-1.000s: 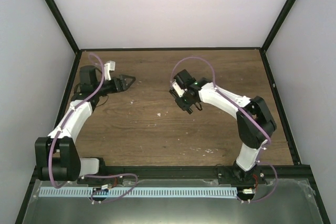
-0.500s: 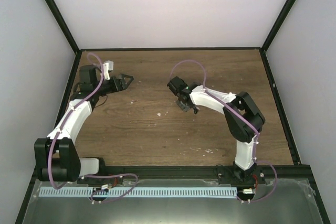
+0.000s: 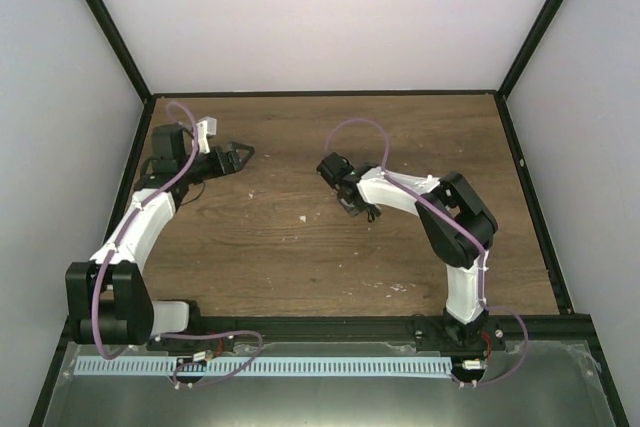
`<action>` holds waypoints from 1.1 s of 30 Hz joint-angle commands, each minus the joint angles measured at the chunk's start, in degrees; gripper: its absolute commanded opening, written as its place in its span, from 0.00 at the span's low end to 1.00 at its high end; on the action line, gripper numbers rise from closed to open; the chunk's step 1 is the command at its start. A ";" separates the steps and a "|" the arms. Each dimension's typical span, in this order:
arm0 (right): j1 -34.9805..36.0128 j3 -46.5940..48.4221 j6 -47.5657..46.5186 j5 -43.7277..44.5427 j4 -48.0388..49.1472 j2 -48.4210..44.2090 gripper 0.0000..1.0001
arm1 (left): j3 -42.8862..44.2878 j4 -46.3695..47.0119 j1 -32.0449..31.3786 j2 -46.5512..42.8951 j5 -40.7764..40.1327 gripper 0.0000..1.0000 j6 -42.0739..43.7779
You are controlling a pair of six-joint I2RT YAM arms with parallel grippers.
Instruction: Load the batteries into the remote control
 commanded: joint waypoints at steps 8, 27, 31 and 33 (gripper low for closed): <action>1.41 -0.60 1.97 0.39 1.89 1.55 0.26 | 1.71 -0.38 0.23 1.78 0.36 0.91 1.20; 0.43 -1.81 4.73 -7.62 8.35 -11.78 1.00 | 0.01 2.84 0.40 -7.77 -7.25 1.00 -0.56; -3.39 -1.97 6.66 -12.46 9.79 -14.60 1.00 | 2.31 -0.33 0.40 -9.83 -11.48 1.00 0.66; -6.38 -2.80 7.40 -16.25 11.17 -15.85 1.00 | 3.74 -2.29 0.40 -10.02 -13.08 1.00 1.73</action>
